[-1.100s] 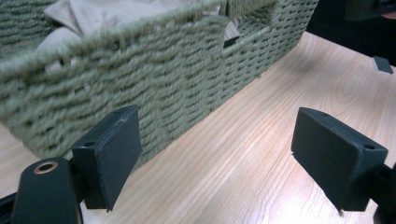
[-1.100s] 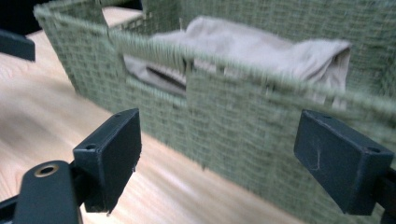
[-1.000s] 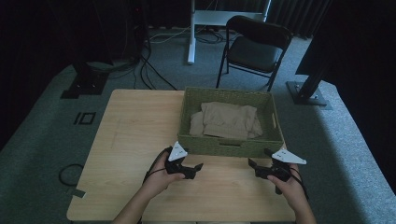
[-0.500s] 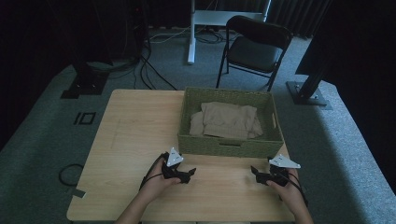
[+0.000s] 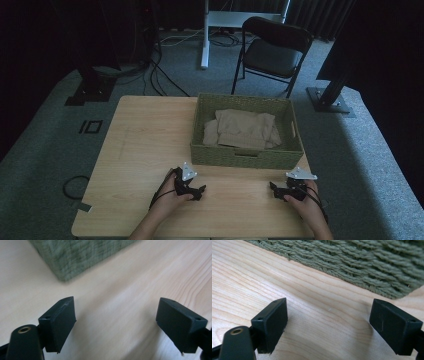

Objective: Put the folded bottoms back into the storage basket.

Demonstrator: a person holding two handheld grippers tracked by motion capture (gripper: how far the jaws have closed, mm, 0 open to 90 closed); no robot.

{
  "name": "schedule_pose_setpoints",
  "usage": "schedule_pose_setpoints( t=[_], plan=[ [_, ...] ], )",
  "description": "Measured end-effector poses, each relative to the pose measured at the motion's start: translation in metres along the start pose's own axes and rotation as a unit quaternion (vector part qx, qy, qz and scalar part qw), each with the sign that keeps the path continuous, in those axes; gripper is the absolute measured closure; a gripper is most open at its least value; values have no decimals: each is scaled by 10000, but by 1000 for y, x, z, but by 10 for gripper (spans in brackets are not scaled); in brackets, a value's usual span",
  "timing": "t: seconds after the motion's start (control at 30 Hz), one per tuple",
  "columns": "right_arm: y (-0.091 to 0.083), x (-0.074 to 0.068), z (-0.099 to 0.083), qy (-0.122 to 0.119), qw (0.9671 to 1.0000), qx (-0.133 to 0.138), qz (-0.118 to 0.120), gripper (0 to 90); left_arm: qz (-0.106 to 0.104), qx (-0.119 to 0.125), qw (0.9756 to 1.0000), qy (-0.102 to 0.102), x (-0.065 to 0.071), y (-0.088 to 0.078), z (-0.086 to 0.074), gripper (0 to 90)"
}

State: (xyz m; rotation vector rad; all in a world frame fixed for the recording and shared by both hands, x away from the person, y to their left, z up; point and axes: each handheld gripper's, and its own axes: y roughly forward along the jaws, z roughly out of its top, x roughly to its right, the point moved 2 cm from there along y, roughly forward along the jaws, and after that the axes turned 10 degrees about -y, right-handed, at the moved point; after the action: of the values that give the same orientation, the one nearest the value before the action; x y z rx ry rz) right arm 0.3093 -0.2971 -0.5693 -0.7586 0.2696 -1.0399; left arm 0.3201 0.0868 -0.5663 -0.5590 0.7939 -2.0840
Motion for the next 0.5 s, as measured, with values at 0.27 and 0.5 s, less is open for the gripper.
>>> schedule_pose_setpoints(
  t=[0.27,0.5],
  plan=[
    [0,1,-1,121,9999,-26,39,139,756,105,9942,-754,-8,-2,-1,128],
    [0,1,-1,130,9999,-25,43,138,954,117,9907,-962,-5,-4,-3,117]
  ],
)
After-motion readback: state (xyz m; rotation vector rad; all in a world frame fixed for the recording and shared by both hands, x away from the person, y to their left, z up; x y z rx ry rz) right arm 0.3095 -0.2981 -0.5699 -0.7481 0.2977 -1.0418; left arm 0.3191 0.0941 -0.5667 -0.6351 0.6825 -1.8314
